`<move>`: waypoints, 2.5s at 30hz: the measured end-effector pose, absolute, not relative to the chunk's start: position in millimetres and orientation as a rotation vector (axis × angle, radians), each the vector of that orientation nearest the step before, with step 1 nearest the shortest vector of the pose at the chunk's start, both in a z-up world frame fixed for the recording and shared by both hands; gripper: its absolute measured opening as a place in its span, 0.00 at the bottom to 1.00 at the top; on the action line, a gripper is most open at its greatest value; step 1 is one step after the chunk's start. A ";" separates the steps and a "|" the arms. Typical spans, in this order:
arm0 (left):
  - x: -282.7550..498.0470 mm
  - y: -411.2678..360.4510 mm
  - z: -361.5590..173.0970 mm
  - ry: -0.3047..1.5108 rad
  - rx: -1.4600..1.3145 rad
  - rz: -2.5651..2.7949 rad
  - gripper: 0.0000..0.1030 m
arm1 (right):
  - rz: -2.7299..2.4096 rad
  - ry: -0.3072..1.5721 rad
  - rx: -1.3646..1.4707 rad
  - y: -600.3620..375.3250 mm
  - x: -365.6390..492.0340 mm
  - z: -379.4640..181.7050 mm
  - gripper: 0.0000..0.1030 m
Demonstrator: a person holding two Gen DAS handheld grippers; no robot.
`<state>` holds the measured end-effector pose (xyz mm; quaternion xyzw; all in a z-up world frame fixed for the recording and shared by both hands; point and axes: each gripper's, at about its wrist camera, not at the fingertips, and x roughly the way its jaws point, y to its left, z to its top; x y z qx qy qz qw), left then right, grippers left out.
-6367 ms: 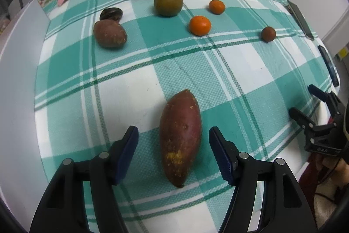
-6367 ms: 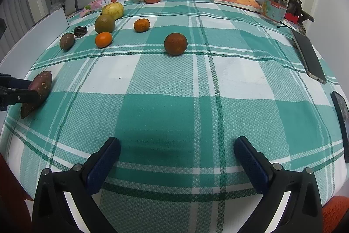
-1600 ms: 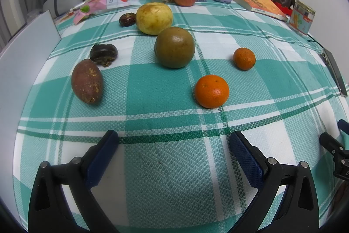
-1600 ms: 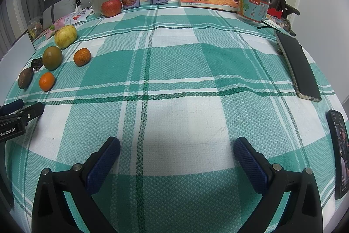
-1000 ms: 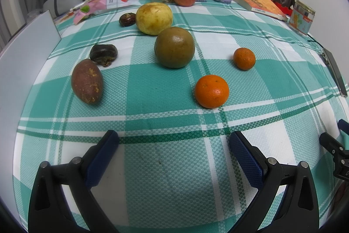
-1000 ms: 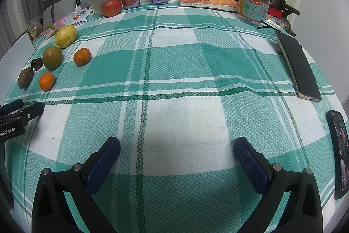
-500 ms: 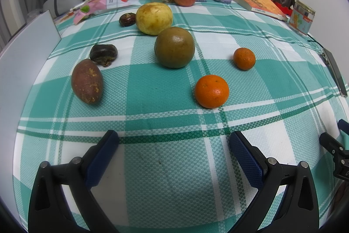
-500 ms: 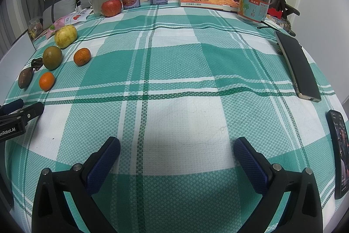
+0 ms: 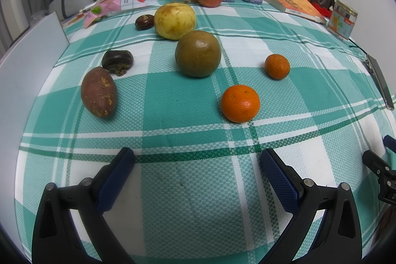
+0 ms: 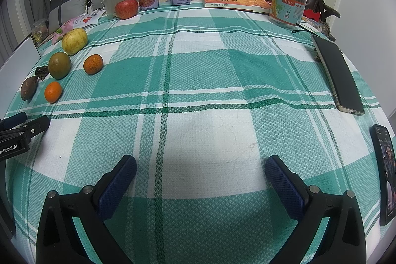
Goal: Organize fruits
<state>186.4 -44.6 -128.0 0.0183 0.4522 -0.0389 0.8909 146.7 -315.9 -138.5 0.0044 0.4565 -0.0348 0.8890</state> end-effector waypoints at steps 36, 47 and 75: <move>186.9 -44.5 -128.1 0.938 0.039 -0.081 1.00 | -0.070 0.948 0.011 -316.2 146.7 -138.3 1.00; 136.8 -32.4 -123.0 1.086 0.172 -0.303 0.99 | -0.069 0.949 0.011 -316.1 146.9 -138.3 1.00; 232.2 96.7 -108.6 1.304 -0.278 -0.079 0.44 | 0.226 1.006 0.155 -280.1 159.6 -121.6 0.96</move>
